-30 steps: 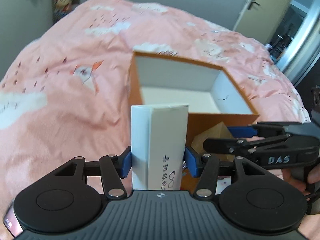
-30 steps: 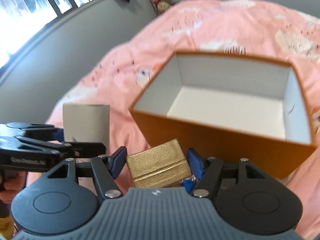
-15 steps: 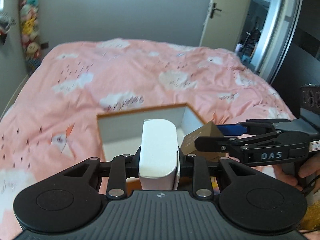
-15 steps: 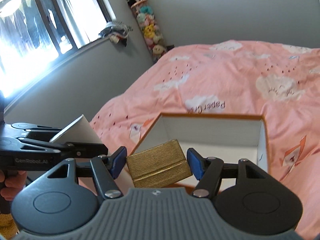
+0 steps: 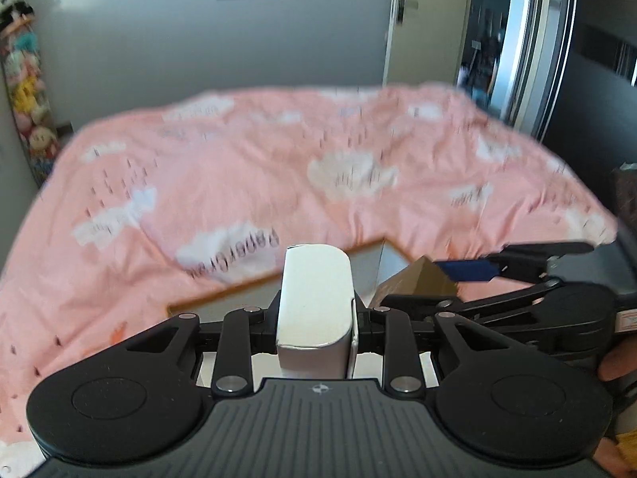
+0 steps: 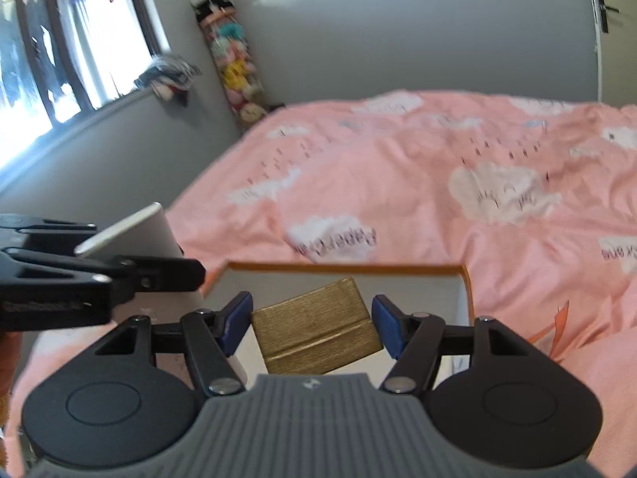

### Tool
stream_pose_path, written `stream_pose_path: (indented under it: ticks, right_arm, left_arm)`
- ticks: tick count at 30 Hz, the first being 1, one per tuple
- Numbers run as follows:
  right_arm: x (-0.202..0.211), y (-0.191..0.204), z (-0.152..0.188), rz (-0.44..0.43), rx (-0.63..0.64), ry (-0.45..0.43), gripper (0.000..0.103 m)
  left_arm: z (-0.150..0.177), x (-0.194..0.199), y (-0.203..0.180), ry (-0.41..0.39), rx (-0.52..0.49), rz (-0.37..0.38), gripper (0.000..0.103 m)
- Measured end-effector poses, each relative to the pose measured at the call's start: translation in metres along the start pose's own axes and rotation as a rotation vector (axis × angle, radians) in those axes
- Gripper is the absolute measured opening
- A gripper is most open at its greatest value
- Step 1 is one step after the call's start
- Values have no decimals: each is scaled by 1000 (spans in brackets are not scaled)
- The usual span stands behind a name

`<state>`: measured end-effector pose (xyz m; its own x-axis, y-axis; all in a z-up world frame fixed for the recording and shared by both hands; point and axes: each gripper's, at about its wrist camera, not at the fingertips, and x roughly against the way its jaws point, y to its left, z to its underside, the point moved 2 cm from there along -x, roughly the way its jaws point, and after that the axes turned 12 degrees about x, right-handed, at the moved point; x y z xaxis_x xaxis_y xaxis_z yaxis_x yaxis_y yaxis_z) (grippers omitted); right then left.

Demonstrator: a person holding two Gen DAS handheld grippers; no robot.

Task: Organize objects
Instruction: 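Carry both items over the orange box with both grippers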

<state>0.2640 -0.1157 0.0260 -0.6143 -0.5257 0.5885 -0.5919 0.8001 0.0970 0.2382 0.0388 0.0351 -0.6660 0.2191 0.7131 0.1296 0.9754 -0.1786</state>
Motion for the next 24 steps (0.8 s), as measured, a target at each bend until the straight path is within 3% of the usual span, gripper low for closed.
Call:
stream_pose_path:
  ticks: [12,18,24]
  right_arm:
    - [-69,-21,31,-51,-28,187,67]
    - [-84,-23,33,-48,-32,225,67]
    - [-98,-27,34,-57,-44,261,67]
  left_arm:
    - [20,-90,39,369,-12,141,32]
    - [4,-117,52,446,-15,191,33]
    - [-8,-153,68,460,23,129,40]
